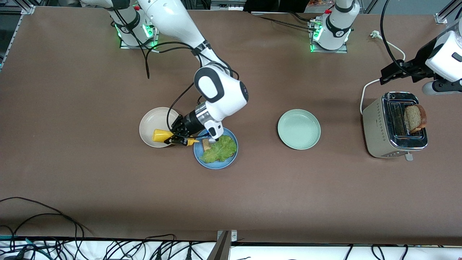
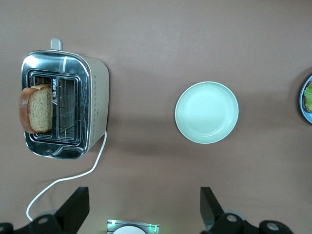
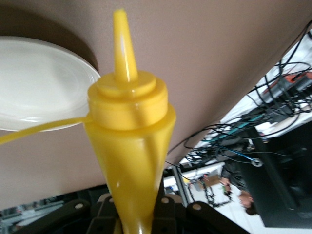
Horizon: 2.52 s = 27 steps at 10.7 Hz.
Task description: Make sandwich in blue plate with both arms
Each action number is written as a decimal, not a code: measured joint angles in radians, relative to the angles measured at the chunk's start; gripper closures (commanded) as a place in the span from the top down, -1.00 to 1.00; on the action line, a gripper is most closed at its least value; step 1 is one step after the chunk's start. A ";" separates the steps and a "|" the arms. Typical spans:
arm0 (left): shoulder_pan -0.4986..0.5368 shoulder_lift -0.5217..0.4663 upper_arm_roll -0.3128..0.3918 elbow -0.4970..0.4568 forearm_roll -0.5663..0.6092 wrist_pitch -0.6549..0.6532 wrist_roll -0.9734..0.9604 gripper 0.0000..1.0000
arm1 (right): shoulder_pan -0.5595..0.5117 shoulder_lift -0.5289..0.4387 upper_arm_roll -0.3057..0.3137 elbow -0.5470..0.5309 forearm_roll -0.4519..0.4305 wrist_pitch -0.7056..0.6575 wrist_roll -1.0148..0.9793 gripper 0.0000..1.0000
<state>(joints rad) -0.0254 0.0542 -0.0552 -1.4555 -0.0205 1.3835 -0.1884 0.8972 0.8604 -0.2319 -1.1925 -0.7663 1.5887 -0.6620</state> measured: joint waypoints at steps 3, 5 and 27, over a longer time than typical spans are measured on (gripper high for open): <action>0.000 0.000 0.000 0.000 0.000 0.000 0.000 1.00 | -0.073 -0.039 -0.007 0.012 0.156 0.021 -0.001 -0.65; 0.000 0.000 0.000 0.000 0.000 0.000 0.000 1.00 | -0.132 -0.068 -0.010 0.015 0.302 0.042 -0.001 -0.65; 0.075 -0.023 0.001 -0.096 0.034 0.067 -0.001 1.00 | -0.970 -0.200 -0.008 -0.328 1.511 -0.121 -1.492 -0.68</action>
<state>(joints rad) 0.0497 0.0316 -0.0540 -1.5513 0.0135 1.4507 -0.1891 -0.0724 0.6602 -0.2396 -1.5210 0.7451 1.4681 -2.1538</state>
